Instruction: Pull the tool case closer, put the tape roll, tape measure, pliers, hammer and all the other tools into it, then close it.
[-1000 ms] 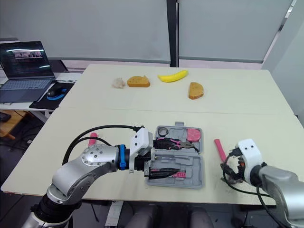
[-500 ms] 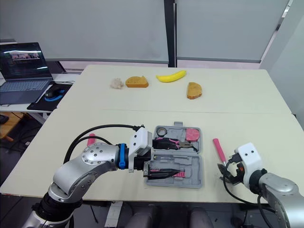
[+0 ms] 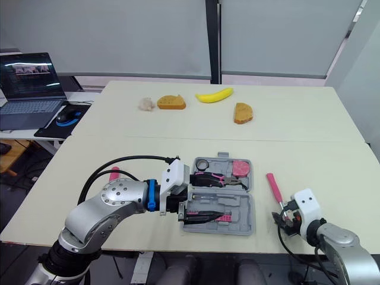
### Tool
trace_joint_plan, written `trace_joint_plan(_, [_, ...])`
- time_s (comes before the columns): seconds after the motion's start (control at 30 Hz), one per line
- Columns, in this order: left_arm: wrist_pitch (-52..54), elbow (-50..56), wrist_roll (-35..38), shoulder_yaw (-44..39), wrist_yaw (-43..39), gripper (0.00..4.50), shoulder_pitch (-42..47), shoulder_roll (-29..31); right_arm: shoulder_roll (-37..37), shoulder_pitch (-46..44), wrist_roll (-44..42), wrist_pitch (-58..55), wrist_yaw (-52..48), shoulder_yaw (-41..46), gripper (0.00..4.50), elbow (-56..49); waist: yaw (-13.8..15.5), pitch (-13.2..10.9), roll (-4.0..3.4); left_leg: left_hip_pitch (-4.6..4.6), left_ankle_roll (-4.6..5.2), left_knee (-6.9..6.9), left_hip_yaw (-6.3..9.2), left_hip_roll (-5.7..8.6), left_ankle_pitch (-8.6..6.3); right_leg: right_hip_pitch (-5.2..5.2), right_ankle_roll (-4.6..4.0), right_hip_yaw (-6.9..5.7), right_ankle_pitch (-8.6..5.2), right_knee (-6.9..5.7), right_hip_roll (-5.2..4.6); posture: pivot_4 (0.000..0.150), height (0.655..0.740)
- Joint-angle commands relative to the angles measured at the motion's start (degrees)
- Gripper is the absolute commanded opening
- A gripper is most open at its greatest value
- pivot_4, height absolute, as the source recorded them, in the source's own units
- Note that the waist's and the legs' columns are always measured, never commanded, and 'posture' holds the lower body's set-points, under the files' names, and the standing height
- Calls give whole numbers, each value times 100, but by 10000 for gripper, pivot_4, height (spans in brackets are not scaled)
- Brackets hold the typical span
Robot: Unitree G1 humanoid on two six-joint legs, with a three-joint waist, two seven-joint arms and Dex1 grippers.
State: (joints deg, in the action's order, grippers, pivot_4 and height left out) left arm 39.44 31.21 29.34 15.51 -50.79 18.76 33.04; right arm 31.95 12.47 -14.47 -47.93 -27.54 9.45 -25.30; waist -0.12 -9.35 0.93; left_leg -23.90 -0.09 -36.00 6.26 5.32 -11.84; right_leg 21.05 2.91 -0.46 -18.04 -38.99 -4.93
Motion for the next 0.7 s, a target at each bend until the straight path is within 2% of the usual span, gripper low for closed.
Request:
trace_joint_plan(0.03, [-112, 93, 22, -42, -28, 45000, -2, 10, 30, 56, 71, 151, 54, 40, 42904, 45, 0, 0, 0, 0, 0, 0, 1, 0, 0, 0, 0, -1, 0, 0, 0, 1500, 7400])
trace_joint_plan(0.1, [-130, 79, 9, -33, -37, 45000, -6, 9, 25, 90, 105, 232, 67, -10, 39165, 120, -1, 0, 0, 0, 0, 0, 1, 0, 0, 0, 0, -2, 0, 0, 0, 1500, 7400])
trace_joint_plan(0.23, [-142, 66, 4, -38, -46, 45000, -8, 6, -44, 118, 94, 278, 126, 9, 25813, 247, 0, 0, 0, 0, 0, 0, 2, -1, 0, 0, 0, -1, 0, 0, 0, 1500, 7400])
trace_joint_plan(0.47, [-164, 53, -33, -58, -36, 45000, -67, 40, 260, 298, 495, 778, 69, -360, 10429, 478, 1, 0, 0, 1, 0, 0, 1, 0, 0, -1, 0, -1, 0, 0, 0, 1500, 7400])
trace_joint_plan(0.6, [-182, 53, -41, -79, -19, 45000, -109, 40, 259, 399, 531, 898, 138, -262, 3695, 522, 7, 1, 1, 1, 0, 0, 3, 0, 0, -4, 0, -3, 0, 2, 0, 1500, 7400])
trace_joint_plan(0.7, [-214, 54, -48, -67, -12, 45000, -156, 37, 194, 419, 486, 915, 186, -180, 2769, 494, 9, 1, 1, 1, 0, -1, 3, 1, 0, -6, 0, -3, 0, 2, -1, 1500, 7400])
